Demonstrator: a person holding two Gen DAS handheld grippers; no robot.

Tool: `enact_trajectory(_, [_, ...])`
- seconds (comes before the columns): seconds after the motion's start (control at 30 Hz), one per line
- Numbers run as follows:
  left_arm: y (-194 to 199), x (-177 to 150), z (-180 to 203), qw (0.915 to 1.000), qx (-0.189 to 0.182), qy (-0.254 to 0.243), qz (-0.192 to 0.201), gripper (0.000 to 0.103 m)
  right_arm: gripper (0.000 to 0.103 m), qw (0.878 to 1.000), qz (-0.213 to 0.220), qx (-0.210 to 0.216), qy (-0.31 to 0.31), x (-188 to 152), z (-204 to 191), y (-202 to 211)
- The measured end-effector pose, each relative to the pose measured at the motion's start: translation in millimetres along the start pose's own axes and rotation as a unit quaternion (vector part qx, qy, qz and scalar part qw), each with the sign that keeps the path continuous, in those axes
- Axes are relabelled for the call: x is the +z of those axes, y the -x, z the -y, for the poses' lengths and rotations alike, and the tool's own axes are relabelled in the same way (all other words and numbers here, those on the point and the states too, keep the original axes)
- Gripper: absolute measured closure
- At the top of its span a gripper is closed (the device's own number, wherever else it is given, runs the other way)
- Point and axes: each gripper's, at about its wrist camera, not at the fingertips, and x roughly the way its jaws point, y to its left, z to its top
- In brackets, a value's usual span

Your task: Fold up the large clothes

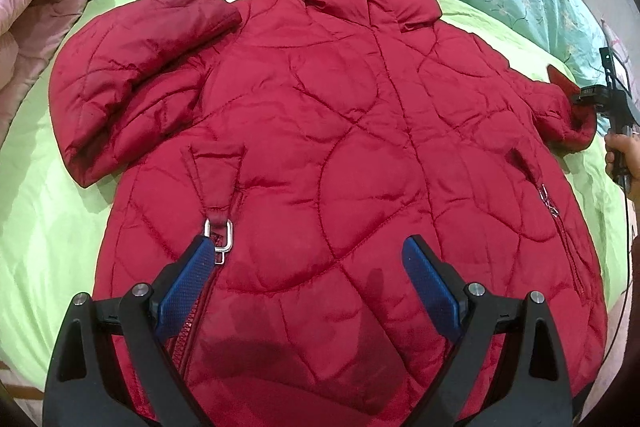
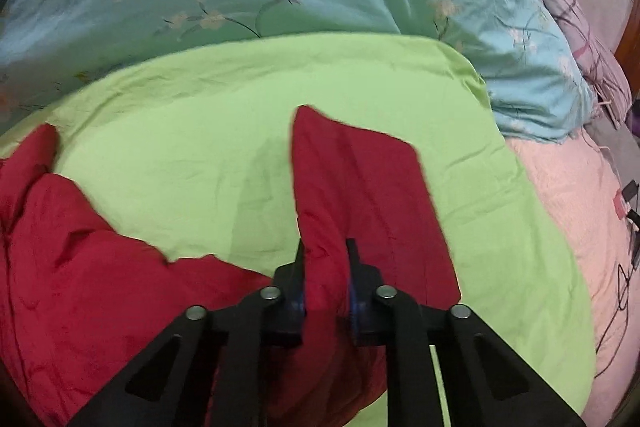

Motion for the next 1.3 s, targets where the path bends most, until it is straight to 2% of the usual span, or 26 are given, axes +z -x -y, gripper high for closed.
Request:
enact_trajectory(0.13, [3.2, -0.8, 0.8, 1.0, -0.001, -0.002, 0.004, 0.007, 0.093, 0.999, 0.024, 0.027, 0.012, -0.8, -17.4, 22.8])
enact_trajectory(0.27, [7.4, -0.9, -2.2, 0.9999, -0.002, 0.003, 0.009, 0.007, 0.094, 0.995, 0.054, 0.073, 0.034, 1.4, -49.5, 52.7])
enact_trajectory(0.4, [11.6, -1.1, -7.4, 0.9999, -0.005, 0.009, 0.013, 0.007, 0.094, 0.986, 0.082, 0.126, 0.07, -5.6, -96.0, 91.6])
enact_trajectory(0.53, [14.4, -2.0, -13.1, 0.9998, -0.004, 0.013, 0.015, 0.007, 0.094, 0.974, 0.088, 0.179, 0.103, -19.3, -144.1, 118.5])
enact_trajectory(0.7, [12.9, -2.1, -22.4, 0.9995, -0.01, 0.024, 0.015, 0.007, 0.094, 0.96, 0.078, 0.236, 0.127, -42.0, -192.2, 131.2])
enact_trajectory(0.83, [10.5, -1.3, -32.2, 0.9986, -0.027, 0.043, 0.015, 0.007, 0.094, 0.938, 0.066, 0.306, 0.147, -62.2, -227.1, 139.1])
enact_trajectory(1.0, [7.0, 1.7, -44.0, 0.997, -0.039, 0.065, 0.018, 0.007, 0.093, 0.914, 0.065, 0.356, 0.184, -91.8, -267.4, 150.0])
enact_trajectory(1.1, [5.2, 3.5, -51.6, 0.996, -0.043, 0.076, 0.02, 0.007, 0.093, 0.907, 0.049, 0.361, 0.211, -110.6, -291.6, 144.2])
enact_trajectory(1.3, [-4.0, 13.6, -63.6, 0.9934, -0.063, 0.094, 0.019, 0.007, 0.091, 0.896, 0.013, 0.37, 0.246, -143.9, -313.3, 124.9])
